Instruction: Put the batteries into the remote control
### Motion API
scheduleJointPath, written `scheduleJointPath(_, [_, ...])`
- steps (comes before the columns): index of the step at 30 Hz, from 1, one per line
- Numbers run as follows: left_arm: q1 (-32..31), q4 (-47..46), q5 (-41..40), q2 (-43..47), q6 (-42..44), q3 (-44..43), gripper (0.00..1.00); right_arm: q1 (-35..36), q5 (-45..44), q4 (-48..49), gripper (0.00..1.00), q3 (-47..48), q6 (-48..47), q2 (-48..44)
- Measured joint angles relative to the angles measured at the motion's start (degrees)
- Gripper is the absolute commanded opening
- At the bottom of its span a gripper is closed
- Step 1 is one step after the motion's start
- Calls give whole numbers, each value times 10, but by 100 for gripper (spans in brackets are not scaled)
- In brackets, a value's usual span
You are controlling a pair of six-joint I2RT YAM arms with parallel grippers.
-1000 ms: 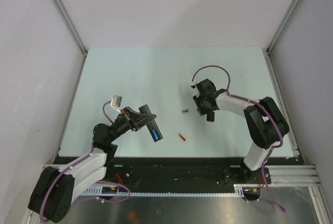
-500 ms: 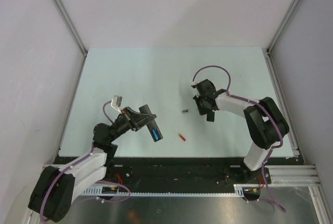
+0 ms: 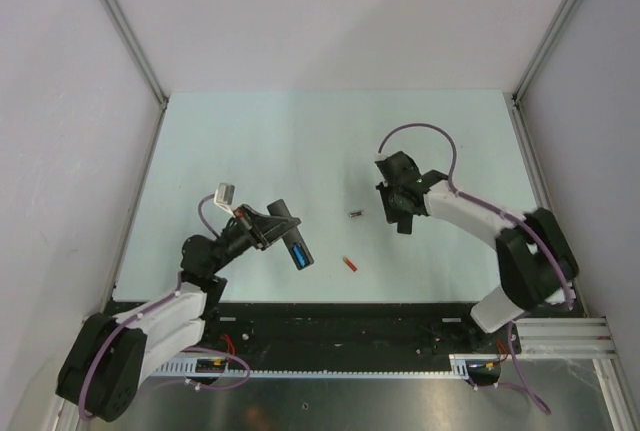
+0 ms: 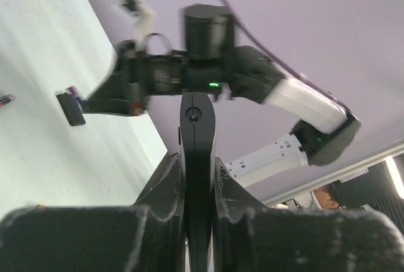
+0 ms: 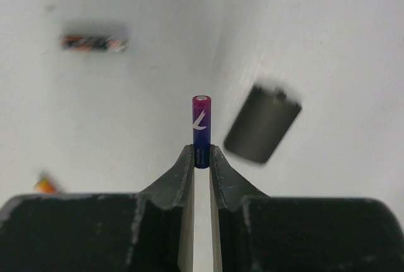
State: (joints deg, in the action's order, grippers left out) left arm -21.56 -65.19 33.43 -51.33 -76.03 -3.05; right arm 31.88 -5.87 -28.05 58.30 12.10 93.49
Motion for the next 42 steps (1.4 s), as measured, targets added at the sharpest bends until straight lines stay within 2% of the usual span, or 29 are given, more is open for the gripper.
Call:
scheduleJointPath(3, [0,0,-8,-17,0,0,0,37,-3,-76,0,30,19,-79])
scheduleJointPath(8, [-7,2,-20,-66,0,-3,0,141,8,-161,0,150,53,-176])
scheduleJointPath(12, [-29,5,-31,-98,0,-22,0,217,44,-199,0,196,87,-194])
scheduleJointPath(16, [-47,2,-44,-117,0,-39,0,252,79,-231,0,200,115,-177])
scheduleJointPath(25, [-69,-2,-64,-143,-1,-54,0,298,118,-250,0,236,135,-111])
scheduleJointPath(42, [-73,-3,-85,-169,-31,-57,0,288,148,-283,0,289,154,-35])
